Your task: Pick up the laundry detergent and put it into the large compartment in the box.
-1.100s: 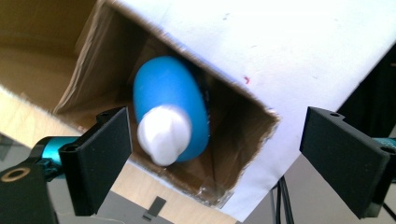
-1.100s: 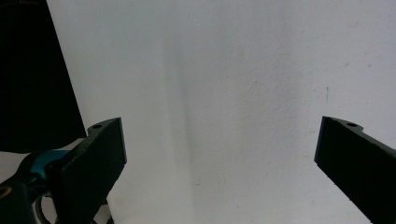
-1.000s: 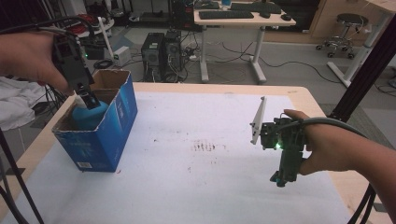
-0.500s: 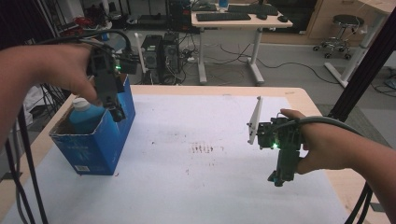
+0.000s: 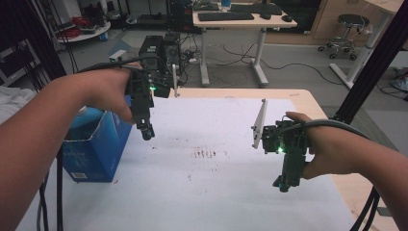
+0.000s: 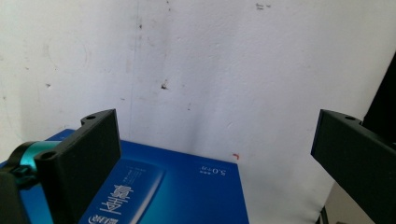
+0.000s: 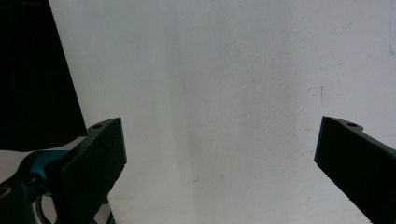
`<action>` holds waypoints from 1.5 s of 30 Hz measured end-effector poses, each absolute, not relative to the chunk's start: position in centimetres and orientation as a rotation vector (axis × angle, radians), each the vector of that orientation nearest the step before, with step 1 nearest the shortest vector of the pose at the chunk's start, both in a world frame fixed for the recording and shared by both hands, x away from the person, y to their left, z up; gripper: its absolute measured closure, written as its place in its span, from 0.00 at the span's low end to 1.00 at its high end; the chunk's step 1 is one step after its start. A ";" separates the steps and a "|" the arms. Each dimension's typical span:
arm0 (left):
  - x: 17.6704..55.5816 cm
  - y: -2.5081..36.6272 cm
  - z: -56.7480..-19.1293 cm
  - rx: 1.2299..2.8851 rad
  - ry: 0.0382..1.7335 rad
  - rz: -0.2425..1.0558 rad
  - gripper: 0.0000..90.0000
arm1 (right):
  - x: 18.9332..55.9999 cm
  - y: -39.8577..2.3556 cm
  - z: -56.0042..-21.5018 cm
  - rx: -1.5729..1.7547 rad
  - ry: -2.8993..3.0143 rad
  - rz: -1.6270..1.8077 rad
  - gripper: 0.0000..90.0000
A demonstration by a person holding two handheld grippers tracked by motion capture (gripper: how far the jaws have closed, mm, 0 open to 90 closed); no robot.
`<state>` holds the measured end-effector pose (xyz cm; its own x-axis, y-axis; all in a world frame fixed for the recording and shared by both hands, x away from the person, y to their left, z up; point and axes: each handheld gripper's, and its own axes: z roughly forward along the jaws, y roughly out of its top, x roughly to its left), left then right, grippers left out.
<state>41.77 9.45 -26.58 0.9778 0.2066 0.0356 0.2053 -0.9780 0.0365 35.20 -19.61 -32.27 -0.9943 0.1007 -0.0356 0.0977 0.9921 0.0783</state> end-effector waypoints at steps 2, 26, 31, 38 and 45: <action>42.0 9.5 -26.9 3.092 0.332 0.044 0.02 | 35.2 -19.7 -32.2 0.152 3.094 0.116 0.01; 42.1 8.1 -28.3 3.098 0.301 -0.011 0.02 | 35.2 -19.3 -31.7 0.140 3.088 0.108 0.01; 41.9 8.1 -28.2 3.100 0.308 -0.010 0.02 | 35.2 -19.2 -31.5 0.135 3.083 0.110 0.01; 41.9 8.1 -28.3 3.100 0.304 -0.016 0.02 | 35.3 -19.1 -31.4 0.125 3.083 0.114 0.01; 41.9 8.3 -28.1 3.100 0.314 -0.005 0.02 | 35.3 -18.9 -31.5 0.128 3.088 0.107 0.01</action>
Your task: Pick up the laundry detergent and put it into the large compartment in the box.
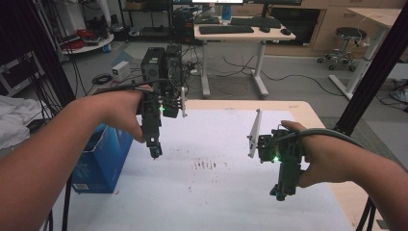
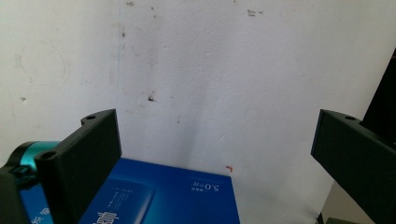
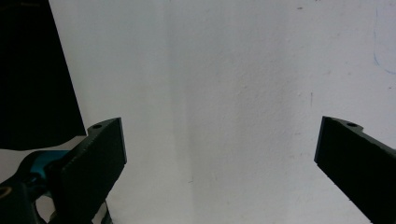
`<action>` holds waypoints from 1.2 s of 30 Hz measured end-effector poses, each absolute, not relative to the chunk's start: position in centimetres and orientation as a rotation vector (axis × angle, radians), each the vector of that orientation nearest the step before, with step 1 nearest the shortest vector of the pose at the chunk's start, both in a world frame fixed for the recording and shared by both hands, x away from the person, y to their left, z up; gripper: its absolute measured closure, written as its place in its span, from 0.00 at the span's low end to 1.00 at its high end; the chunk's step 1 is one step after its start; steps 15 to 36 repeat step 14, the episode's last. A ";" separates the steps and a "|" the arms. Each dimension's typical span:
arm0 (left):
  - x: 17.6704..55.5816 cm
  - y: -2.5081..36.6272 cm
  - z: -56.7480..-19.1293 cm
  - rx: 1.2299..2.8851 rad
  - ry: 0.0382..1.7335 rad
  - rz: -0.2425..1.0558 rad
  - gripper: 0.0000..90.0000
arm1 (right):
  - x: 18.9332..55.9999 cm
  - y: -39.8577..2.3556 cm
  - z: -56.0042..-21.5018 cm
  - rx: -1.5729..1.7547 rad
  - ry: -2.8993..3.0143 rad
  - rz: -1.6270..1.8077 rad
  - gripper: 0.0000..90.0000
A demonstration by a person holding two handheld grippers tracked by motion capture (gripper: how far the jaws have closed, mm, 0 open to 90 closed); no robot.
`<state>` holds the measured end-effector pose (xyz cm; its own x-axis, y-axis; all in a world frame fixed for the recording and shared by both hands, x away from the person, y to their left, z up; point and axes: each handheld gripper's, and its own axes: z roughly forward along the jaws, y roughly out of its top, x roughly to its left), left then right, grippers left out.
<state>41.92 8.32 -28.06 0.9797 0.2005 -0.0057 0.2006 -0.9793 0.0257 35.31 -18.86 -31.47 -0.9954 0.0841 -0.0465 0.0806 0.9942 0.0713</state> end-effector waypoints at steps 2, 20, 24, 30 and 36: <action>41.9 8.4 -28.1 3.097 0.321 -0.003 0.02 | 35.3 -18.8 -31.4 0.123 3.085 0.110 0.01; 42.0 8.6 -27.8 3.094 0.324 -0.001 0.02 | 35.4 -18.6 -31.5 0.118 3.083 0.101 0.01; 42.0 8.6 -27.8 3.094 0.324 -0.001 0.02 | 35.4 -18.6 -31.5 0.118 3.083 0.101 0.01; 42.0 8.6 -27.8 3.094 0.324 -0.001 0.02 | 35.4 -18.6 -31.5 0.118 3.083 0.101 0.01; 42.0 8.6 -27.8 3.094 0.324 -0.001 0.02 | 35.4 -18.6 -31.5 0.118 3.083 0.101 0.01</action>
